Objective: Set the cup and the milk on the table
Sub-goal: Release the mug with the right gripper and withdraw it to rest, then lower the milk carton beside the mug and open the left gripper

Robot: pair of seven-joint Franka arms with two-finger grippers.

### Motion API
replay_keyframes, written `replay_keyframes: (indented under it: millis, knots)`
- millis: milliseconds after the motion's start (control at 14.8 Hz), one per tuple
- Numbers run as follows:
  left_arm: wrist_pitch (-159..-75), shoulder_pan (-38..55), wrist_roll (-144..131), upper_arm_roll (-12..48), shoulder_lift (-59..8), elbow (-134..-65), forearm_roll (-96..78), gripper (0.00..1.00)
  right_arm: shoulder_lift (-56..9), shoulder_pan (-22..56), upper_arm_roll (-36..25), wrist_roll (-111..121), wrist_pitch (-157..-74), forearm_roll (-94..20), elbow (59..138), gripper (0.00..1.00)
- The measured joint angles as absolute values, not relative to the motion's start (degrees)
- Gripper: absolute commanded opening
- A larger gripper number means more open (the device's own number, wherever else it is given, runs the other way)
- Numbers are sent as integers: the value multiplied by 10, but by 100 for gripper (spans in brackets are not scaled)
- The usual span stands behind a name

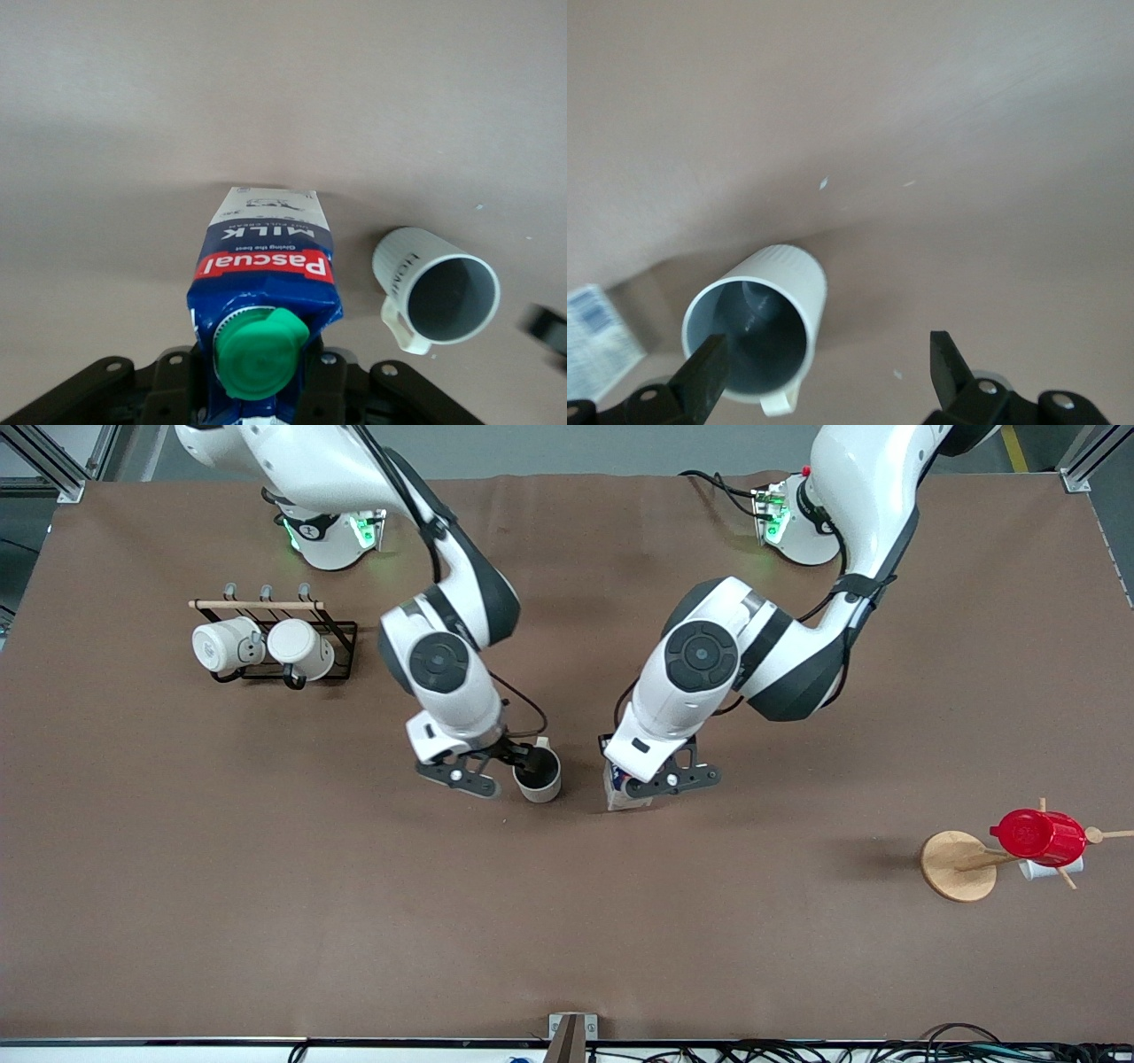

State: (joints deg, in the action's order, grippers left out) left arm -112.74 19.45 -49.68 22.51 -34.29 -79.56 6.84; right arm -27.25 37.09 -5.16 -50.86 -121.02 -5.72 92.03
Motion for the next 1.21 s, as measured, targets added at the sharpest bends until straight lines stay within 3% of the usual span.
replay_keyframes:
  millis: [337, 675, 877, 1012, 1215]
  knots:
    - [-1130, 223, -505, 225, -354, -792, 68, 33, -133, 251, -57, -386, -1068, -44, 921, 100]
    - [-1131, 232, -506, 225, -376, -774, 68, 39, -53, 146, -58, -263, -979, -17, 922, 100]
    - [-1134, 232, -506, 223, -382, -771, 68, 58, -15, 104, -58, -207, -912, -15, 913, 100]
    - [-1142, 233, -506, 223, -386, -771, 68, 100, 0, 71, -55, -166, -868, -15, 895, 100]
    - [-1151, 233, -506, 223, -390, -769, 68, 100, 3, 30, -49, -107, -857, -15, 884, 100]
